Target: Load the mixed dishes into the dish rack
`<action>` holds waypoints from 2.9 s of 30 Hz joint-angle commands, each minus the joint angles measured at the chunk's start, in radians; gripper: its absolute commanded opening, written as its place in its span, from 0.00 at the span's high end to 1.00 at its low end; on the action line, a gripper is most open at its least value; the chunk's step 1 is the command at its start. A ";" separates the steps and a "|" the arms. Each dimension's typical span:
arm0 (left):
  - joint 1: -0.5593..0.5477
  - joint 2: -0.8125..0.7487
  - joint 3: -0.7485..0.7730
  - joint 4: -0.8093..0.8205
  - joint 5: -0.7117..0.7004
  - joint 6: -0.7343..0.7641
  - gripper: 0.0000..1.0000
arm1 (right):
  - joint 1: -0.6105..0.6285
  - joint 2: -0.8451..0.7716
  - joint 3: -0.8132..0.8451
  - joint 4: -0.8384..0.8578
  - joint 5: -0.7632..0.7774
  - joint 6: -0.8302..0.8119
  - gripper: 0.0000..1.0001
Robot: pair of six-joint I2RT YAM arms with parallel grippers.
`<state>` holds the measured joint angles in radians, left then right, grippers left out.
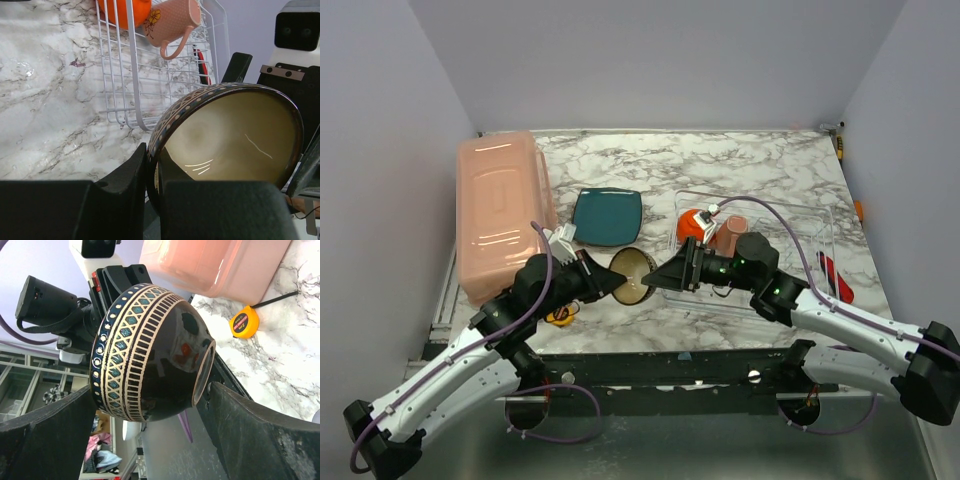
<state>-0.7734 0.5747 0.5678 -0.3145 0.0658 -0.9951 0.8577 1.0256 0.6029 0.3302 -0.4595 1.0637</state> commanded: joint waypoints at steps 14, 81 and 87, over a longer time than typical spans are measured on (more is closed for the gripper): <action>0.008 0.033 0.039 0.051 0.009 0.005 1.00 | 0.007 0.057 0.016 0.027 0.013 0.001 0.38; 0.023 0.235 0.401 -0.107 -0.560 0.942 0.10 | 0.006 0.429 0.578 -1.222 1.066 -0.518 1.00; 0.023 0.238 0.403 -0.111 -0.552 0.940 0.10 | 0.006 0.471 0.587 -1.238 1.083 -0.518 1.00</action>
<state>-0.7540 0.8154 0.9730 -0.4427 -0.5049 -0.0616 0.8585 1.4841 1.1500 -0.9073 0.5419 0.5488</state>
